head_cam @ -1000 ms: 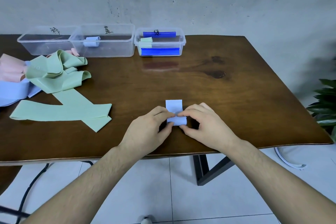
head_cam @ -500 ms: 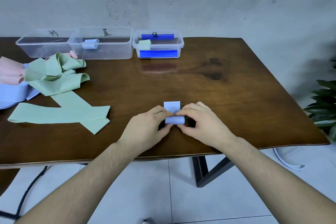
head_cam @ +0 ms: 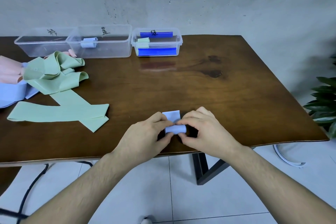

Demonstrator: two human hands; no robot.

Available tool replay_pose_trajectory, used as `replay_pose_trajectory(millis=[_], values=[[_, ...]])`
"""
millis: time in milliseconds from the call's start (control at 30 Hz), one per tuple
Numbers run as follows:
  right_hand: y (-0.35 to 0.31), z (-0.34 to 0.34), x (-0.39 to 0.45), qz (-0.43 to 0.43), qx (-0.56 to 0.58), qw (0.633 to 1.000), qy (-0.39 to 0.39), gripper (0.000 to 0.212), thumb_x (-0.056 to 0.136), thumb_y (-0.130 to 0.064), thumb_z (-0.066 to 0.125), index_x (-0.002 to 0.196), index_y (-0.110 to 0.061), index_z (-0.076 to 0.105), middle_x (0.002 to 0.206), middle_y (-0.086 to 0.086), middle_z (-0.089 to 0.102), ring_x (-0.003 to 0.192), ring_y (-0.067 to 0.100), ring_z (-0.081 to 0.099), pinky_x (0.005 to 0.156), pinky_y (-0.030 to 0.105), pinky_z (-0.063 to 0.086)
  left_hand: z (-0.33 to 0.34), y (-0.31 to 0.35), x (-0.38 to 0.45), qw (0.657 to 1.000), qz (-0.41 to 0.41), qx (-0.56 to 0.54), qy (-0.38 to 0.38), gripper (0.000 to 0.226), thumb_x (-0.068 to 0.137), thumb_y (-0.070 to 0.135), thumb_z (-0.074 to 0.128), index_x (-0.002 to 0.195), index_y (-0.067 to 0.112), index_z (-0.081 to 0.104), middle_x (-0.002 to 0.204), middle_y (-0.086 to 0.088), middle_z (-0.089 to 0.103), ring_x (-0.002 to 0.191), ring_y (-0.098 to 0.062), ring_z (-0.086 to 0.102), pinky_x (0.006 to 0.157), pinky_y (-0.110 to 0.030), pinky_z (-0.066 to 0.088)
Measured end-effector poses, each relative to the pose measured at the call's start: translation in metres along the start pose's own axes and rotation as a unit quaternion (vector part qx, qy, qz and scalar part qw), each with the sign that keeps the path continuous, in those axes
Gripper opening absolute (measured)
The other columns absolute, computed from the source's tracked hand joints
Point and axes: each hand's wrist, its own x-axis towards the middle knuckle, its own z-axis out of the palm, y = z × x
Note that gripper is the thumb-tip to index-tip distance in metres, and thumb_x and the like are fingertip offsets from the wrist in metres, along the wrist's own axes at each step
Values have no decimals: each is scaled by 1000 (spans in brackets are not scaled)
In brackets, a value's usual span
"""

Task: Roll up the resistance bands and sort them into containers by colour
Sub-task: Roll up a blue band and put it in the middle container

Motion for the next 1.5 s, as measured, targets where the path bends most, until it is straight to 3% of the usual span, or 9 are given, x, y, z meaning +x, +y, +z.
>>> replay_pose_trajectory(millis=[200, 333, 533, 733, 867, 1000, 1233, 1333, 1500], values=[[1, -1, 4, 26, 15, 999, -24, 35, 89, -36, 64, 124, -35, 64, 104, -26, 58, 99, 5, 43, 96, 31, 42, 1, -3, 2, 1000, -21, -11, 14, 30, 93, 47, 47, 117, 34, 62, 104, 17, 59, 60, -8, 49, 47, -18, 37], [2, -1, 5, 21, 13, 999, -20, 24, 91, -37, 64, 115, -37, 64, 109, -26, 62, 100, 5, 44, 94, 32, 42, 2, -2, 3, 999, -33, -9, 37, 22, 94, 41, 57, 114, 33, 59, 103, 18, 60, 55, -8, 44, 45, -13, 28], [7, 3, 9, 34, -7, 999, -3, 27, 91, -38, 67, 117, -31, 70, 109, -24, 56, 102, 1, 39, 94, 29, 39, 7, -4, 4, 996, -33, -41, 66, 16, 94, 36, 57, 106, 29, 65, 109, 19, 58, 67, -5, 43, 49, -12, 33], [3, 2, 13, 8, -3, 1000, 4, 27, 90, -34, 70, 117, -35, 65, 112, -23, 55, 101, 7, 44, 92, 34, 44, 7, -6, 11, 996, -49, -38, 71, 22, 94, 39, 53, 105, 29, 68, 104, 18, 63, 71, -8, 60, 52, -27, 49], [6, 0, 17, 19, 15, 1000, -15, 25, 89, -31, 72, 113, -34, 67, 109, -22, 58, 98, 6, 46, 93, 38, 45, 9, -6, 12, 996, -54, -33, 69, 19, 96, 35, 56, 110, 28, 67, 107, 17, 61, 71, -10, 60, 53, -29, 50], [9, -1, 22, 26, 10, 999, -28, 27, 92, -35, 68, 119, -32, 68, 109, -21, 61, 98, 4, 45, 95, 37, 43, 7, -5, 9, 997, -21, -19, 78, 19, 94, 35, 61, 110, 27, 65, 110, 17, 57, 56, -10, 44, 45, -14, 32], [12, 2, 21, 11, -18, 1000, 1, 33, 90, -34, 70, 123, -35, 66, 115, -22, 56, 102, 4, 41, 95, 34, 41, 8, -10, 12, 997, -26, -11, 74, 28, 94, 44, 49, 112, 29, 65, 111, 18, 59, 66, -12, 61, 47, -28, 48], [13, 3, 21, 3, -18, 1000, 3, 31, 89, -31, 72, 120, -34, 67, 113, -21, 56, 99, 4, 41, 92, 35, 43, 7, -11, 14, 997, -36, -7, 70, 22, 95, 35, 61, 115, 29, 67, 111, 18, 60, 69, -10, 60, 50, -27, 49], [13, 2, 26, 10, -26, 1000, 3, 24, 96, -37, 65, 121, -36, 68, 112, -23, 59, 99, 1, 39, 91, 33, 41, 7, -10, 16, 997, -44, -10, 55, 28, 95, 38, 58, 122, 32, 63, 116, 20, 53, 68, -11, 58, 52, -25, 49]])
